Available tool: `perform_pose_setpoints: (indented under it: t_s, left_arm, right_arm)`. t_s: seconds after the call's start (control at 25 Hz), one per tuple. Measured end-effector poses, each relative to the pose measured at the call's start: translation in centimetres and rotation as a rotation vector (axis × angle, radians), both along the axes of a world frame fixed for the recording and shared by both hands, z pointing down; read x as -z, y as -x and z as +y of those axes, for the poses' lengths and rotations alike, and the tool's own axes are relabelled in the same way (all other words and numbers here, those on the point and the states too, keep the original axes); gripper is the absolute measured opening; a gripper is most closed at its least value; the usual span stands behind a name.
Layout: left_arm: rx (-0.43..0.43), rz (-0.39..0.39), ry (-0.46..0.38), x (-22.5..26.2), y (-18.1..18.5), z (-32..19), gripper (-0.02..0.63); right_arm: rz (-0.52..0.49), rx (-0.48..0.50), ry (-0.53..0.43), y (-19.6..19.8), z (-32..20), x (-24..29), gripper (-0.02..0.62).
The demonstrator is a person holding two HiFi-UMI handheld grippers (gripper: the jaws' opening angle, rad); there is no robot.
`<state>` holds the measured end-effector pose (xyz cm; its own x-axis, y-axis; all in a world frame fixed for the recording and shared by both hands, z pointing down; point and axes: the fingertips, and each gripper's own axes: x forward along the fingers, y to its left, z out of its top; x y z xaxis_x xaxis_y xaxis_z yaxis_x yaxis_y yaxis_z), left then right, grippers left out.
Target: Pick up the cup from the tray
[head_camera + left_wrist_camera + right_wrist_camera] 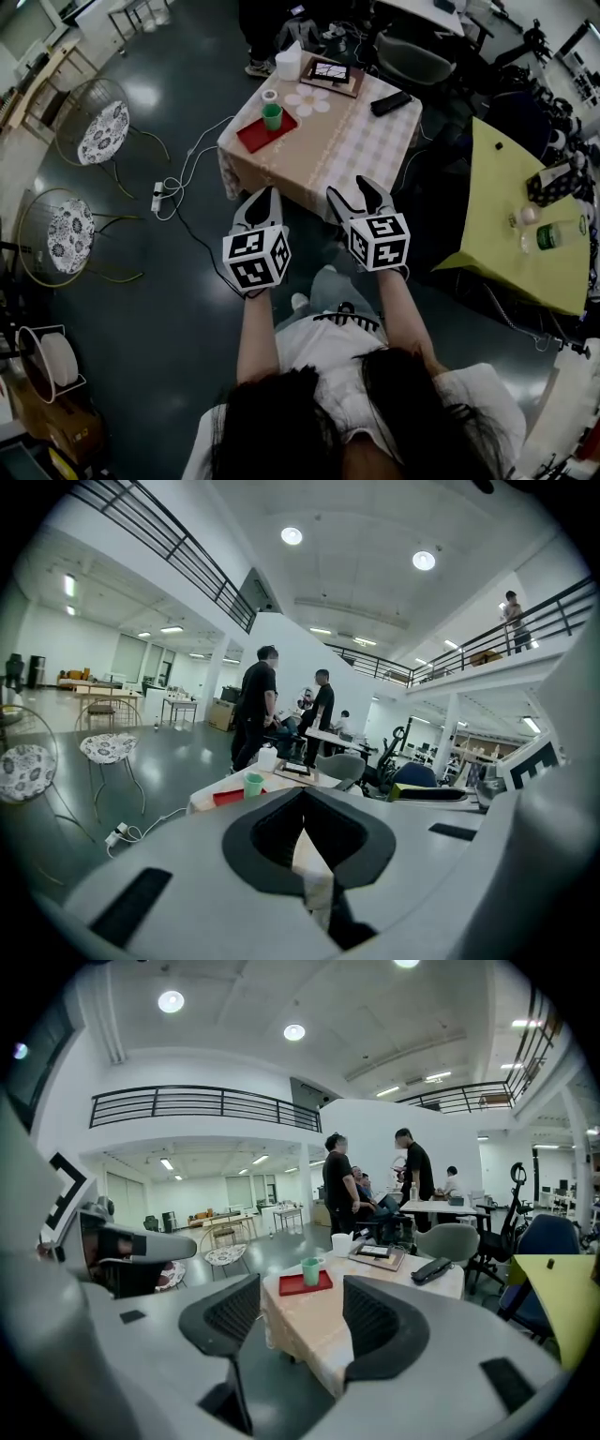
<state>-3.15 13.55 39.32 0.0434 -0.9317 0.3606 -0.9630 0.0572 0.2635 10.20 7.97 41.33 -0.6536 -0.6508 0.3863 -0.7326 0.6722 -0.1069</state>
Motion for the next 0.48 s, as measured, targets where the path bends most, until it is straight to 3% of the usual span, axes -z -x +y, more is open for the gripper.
perform_pose_setpoints:
  t_s: [0.48]
  left_arm:
    - [0.027, -0.021, 0.016, -0.5, 4.7, -4.7, 0.009]
  right_arm:
    - [0.014, 0.053, 0.008, 5.5, -6.0, -0.6, 0.273]
